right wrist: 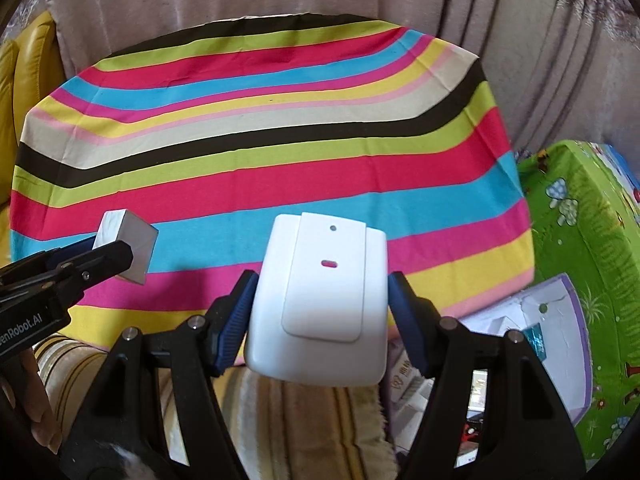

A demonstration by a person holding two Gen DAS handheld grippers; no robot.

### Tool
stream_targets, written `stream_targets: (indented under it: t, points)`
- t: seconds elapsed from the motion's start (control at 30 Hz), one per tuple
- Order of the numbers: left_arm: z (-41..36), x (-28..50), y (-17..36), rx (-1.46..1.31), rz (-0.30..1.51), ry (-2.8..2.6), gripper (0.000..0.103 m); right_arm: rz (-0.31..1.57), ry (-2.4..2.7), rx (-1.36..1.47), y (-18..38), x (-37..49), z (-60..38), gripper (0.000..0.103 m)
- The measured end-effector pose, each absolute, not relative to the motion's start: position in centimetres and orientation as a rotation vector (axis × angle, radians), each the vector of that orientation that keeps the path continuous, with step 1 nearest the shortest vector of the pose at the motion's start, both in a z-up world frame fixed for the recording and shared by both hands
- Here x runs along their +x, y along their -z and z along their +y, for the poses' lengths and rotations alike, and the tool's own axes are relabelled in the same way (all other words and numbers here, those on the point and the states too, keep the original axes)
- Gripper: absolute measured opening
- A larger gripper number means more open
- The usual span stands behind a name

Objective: Organize rigid objects
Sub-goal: 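Carry both objects over the storage box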

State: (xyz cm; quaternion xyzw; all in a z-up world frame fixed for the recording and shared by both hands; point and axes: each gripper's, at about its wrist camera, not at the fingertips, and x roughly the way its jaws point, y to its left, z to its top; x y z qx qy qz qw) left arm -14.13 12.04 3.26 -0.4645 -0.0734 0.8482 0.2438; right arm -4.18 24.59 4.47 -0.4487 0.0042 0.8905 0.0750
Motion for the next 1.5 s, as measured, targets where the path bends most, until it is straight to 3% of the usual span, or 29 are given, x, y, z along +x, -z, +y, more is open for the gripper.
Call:
stream_targets:
  t: [1.07, 1.5]
  points:
    - [28.6, -3.4, -4.7, -1.176, 0.173, -2.119, 0.044, 0.247, -2.512, -1.165, -5.8, 7.9, 39.1, 0.069]
    - [32.3, 0.0, -3.3, -1.145, 0.162, -1.969, 0.044, 0.232, -2.325, -1.200, -2.5, 13.7, 44.3, 0.069]
